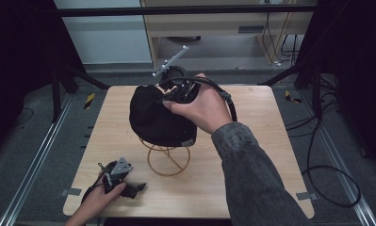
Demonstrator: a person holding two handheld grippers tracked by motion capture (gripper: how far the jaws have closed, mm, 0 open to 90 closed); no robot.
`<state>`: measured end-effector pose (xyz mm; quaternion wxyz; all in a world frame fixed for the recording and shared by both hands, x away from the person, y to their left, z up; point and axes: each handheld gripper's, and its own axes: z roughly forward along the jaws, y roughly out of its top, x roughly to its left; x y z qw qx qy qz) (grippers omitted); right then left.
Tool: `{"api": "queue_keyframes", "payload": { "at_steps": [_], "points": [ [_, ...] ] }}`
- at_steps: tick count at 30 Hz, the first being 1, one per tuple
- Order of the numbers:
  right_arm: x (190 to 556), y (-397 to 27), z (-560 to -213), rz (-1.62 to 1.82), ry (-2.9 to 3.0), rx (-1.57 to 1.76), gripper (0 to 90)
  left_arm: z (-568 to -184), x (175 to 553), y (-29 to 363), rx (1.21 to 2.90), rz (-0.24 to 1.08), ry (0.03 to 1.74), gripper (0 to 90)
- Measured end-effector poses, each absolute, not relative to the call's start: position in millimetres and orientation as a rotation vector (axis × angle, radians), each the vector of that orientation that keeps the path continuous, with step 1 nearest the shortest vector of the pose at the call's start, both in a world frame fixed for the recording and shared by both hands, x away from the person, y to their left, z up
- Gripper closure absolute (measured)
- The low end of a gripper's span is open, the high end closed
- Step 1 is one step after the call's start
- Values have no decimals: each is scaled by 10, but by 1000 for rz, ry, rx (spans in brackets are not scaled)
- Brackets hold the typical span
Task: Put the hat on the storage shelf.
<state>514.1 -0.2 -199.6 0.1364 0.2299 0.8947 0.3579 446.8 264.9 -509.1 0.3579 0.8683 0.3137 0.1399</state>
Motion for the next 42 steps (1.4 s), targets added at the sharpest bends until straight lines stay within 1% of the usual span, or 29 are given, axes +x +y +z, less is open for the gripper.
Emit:
{"api": "queue_keyframes", "payload": {
  "at_steps": [22,31,32,35,38,42],
  "points": [
    [5240,184,-2212,962,2643,682,756,-5091,4468,2649,2240,362,809,0],
    [5241,229,-2239,955,2652,685,718,-5090,4469,2651,2243,363,808,0],
    [5237,226,-2245,950,2650,686,698,-5090,4469,2651,2243,363,808,0],
    [5231,210,-2244,959,2654,692,688,-5090,4469,2651,2243,363,808,0],
    [5213,191,-2235,974,2652,694,658,-5090,4469,2651,2243,363,808,0],
    [5188,176,-2196,1002,2648,691,654,-5090,4469,2651,2243,362,809,0]
  ]
}}
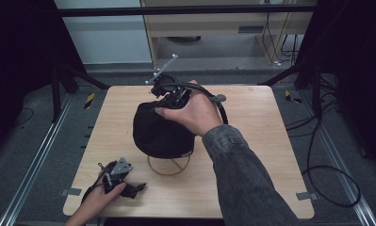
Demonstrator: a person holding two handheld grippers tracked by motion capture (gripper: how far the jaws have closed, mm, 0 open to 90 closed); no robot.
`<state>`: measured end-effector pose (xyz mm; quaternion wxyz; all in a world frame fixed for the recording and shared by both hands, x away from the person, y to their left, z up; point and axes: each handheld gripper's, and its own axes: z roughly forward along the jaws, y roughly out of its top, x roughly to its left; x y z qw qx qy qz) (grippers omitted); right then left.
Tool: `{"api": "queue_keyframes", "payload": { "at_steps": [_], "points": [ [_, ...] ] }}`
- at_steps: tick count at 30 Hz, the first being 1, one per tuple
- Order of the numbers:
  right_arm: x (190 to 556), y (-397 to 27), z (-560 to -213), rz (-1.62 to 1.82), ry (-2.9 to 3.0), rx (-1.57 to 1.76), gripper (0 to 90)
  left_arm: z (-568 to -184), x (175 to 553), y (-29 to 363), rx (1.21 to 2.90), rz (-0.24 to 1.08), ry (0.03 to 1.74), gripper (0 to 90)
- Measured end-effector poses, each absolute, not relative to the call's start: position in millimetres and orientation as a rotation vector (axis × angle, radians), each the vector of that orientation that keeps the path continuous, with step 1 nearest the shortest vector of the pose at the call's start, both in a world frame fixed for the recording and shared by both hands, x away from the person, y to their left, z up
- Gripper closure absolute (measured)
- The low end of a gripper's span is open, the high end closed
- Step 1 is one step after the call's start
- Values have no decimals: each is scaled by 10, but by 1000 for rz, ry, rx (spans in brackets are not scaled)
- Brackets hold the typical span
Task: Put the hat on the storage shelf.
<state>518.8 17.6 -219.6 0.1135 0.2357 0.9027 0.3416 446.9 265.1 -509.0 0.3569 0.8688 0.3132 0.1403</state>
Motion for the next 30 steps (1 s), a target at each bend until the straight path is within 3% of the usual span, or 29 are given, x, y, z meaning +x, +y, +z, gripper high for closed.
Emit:
{"api": "queue_keyframes", "payload": {
  "at_steps": [12,25,30],
  "points": [
    [5154,150,-2177,1042,2608,696,619,-5090,4469,2651,2244,362,808,0],
    [5138,58,-2164,1086,2518,748,384,-5090,4469,2651,2243,362,808,0],
    [5145,-1,-2152,1091,2483,811,204,-5090,4468,2651,2243,363,808,0]
  ]
}}
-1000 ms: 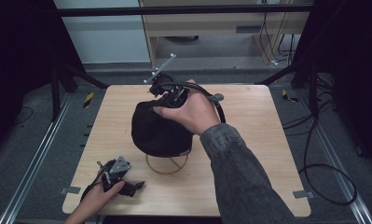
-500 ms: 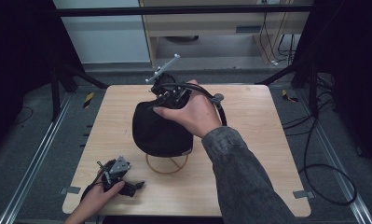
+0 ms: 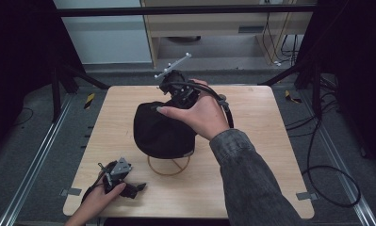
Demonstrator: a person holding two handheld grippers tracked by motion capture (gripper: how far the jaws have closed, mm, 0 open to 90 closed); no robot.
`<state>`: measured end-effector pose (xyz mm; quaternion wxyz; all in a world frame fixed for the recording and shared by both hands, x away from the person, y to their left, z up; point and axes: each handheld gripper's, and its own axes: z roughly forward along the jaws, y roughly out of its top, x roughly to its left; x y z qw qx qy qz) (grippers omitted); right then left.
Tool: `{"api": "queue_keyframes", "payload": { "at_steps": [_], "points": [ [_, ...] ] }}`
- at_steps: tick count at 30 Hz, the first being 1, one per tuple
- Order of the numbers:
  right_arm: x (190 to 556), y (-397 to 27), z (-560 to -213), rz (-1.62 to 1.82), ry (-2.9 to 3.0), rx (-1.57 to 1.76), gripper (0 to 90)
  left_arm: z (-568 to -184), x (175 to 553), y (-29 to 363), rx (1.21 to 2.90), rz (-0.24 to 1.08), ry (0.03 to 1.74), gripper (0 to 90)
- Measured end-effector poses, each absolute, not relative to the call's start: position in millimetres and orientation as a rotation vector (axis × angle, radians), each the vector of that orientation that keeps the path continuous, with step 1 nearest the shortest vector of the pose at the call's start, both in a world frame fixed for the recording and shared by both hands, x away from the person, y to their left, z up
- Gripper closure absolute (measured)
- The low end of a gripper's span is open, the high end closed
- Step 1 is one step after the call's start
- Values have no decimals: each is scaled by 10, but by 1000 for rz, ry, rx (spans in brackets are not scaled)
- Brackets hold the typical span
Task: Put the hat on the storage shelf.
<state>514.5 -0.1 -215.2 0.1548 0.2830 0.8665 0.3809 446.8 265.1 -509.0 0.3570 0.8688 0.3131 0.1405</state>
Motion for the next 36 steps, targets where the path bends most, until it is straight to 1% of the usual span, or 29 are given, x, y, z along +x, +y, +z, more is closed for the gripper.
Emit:
{"api": "queue_keyframes", "payload": {
  "at_steps": [3,7,12,25,36],
  "points": [
    [5137,-43,-2133,1103,2450,826,153,-5090,4469,2651,2243,363,808,0],
    [5120,-114,-2109,1136,2410,821,111,-5090,4468,2651,2243,363,808,0],
    [5089,-232,-2091,1162,2375,843,83,-5090,4469,2651,2243,363,808,0],
    [5007,-429,-2060,1179,2346,858,58,-5090,4468,2651,2243,363,808,0],
    [4884,-699,-2132,1165,2313,883,47,-5090,4468,2651,2243,363,808,0]
  ]
}}
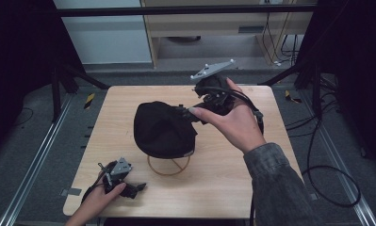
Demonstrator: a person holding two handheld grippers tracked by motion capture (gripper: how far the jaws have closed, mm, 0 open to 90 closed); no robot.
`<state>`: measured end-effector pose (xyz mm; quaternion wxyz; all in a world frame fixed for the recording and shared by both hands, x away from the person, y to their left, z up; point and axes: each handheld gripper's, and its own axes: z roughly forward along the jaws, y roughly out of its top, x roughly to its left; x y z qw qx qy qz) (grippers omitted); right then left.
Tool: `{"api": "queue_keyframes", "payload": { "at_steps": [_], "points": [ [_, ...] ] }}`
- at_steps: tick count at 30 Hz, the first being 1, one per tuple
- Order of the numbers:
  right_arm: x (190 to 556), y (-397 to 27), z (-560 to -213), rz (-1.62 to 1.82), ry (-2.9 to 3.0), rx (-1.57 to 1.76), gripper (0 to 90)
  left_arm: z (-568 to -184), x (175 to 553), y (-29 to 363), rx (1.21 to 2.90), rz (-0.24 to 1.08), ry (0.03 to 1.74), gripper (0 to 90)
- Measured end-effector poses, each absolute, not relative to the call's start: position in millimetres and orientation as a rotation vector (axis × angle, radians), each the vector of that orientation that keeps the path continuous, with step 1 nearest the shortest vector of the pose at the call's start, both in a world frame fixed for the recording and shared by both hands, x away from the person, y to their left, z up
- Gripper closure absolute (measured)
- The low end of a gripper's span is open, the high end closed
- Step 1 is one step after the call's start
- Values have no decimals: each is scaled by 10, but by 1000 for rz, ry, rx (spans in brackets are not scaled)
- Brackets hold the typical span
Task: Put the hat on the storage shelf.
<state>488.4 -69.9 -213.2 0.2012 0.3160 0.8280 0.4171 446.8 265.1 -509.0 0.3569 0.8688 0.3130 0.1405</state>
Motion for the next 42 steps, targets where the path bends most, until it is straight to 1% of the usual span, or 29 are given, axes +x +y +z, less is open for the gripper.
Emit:
{"api": "queue_keyframes", "payload": {
  "at_steps": [9,18,42],
  "points": [
    [4784,-923,-2208,1137,2292,890,54,-5090,4468,2651,2243,363,808,0],
    [4741,-1204,-2405,1101,2273,922,53,-5090,4468,2651,2245,360,807,0],
    [4568,-1711,-2698,1100,2215,1032,63,-5092,4467,2650,2242,362,807,0]
  ]
}}
